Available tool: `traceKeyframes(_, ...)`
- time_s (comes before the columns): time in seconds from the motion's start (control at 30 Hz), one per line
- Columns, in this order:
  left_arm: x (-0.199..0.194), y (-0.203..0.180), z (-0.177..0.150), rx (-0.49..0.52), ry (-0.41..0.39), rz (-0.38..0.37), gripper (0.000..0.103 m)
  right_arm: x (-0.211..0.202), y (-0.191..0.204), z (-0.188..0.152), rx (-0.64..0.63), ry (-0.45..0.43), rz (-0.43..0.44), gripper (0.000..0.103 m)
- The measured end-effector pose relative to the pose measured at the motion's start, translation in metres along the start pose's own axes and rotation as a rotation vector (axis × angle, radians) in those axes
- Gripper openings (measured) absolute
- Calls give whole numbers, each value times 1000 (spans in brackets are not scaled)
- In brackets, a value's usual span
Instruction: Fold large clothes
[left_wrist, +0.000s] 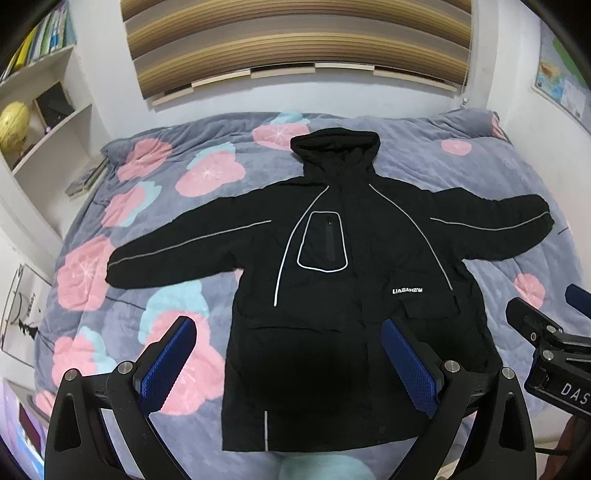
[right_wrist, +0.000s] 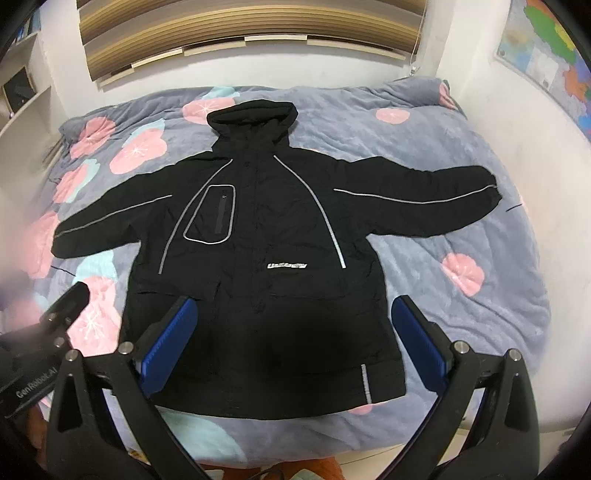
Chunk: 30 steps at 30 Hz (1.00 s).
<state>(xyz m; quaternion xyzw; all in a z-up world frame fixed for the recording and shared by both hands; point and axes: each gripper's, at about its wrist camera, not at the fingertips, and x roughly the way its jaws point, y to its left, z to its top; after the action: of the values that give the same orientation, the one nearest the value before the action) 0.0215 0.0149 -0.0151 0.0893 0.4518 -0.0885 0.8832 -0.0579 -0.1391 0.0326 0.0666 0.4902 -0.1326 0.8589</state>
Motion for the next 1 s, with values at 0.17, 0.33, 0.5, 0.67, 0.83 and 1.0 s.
traceKeyframes(0.17, 7, 8, -1, 24, 8, -4, 100, 5, 11, 0, 4, 7, -13, 103)
traceKeyframes(0.33, 15, 21, -3, 27, 26, -13, 100, 8, 23, -3, 4, 15, -4, 103)
traceKeyframes(0.5, 18, 33, -4, 37, 16, -31, 100, 12, 35, -6, 8, 19, -11, 103)
traceKeyframes(0.67, 20, 39, -6, 60, 20, -27, 100, 15, 48, -7, 6, 29, -9, 103)
traceKeyframes(0.83, 24, 51, -6, 40, 36, -46, 100, 15, 58, -8, 1, 25, -6, 103)
traceKeyframes(1.0, 29, 59, -8, 16, 48, -47, 100, 16, 66, -9, -13, 29, -9, 103)
